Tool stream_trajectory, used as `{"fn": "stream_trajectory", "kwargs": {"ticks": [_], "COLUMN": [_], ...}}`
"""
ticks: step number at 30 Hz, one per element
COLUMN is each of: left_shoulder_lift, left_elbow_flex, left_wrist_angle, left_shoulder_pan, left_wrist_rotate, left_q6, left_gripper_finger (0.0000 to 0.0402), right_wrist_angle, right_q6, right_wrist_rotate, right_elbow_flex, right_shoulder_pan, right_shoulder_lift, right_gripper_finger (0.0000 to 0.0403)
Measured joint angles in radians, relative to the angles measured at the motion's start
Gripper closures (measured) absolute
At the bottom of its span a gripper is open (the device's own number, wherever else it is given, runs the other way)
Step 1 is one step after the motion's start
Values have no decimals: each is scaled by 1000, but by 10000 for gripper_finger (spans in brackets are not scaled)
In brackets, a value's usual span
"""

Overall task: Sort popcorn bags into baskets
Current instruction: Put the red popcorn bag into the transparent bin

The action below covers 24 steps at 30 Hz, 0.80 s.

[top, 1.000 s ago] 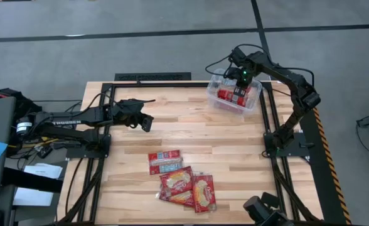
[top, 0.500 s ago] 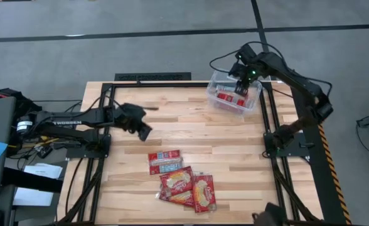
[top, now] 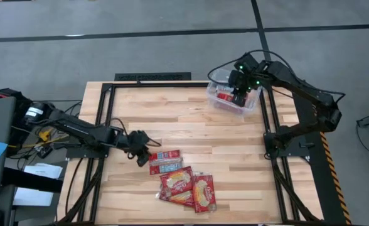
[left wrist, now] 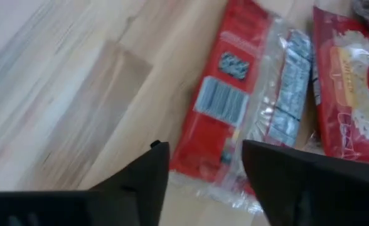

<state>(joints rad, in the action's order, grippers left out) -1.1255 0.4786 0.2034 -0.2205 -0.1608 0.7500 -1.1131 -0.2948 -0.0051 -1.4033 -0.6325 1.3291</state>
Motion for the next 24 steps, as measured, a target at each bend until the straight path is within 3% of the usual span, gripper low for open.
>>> {"fn": "stream_trajectory", "kwargs": {"ticks": [5,9,19,24], "left_shoulder_lift": [-116,-229,-418,-482], "left_elbow_flex": [25,47,101,108], "left_wrist_angle": [-20,-53,-119,-138], "left_shoulder_pan": [-63,-109,-159,-126], "left_wrist_rotate": [-29,-31,-165,-126], "left_q6": [-46,-47,-92,-54], "left_gripper_finger": [152,131,135,185], "right_wrist_angle": [4,3,41,48], "right_q6": [19,28,51,53], "right_wrist_rotate": [0,-1,-23,-21], "right_elbow_flex": [0,0,71,113], "right_shoulder_pan": [30,37,44,42], "right_shoulder_lift": [18,32,32,34], "right_gripper_finger": [229,227,242,248]}}
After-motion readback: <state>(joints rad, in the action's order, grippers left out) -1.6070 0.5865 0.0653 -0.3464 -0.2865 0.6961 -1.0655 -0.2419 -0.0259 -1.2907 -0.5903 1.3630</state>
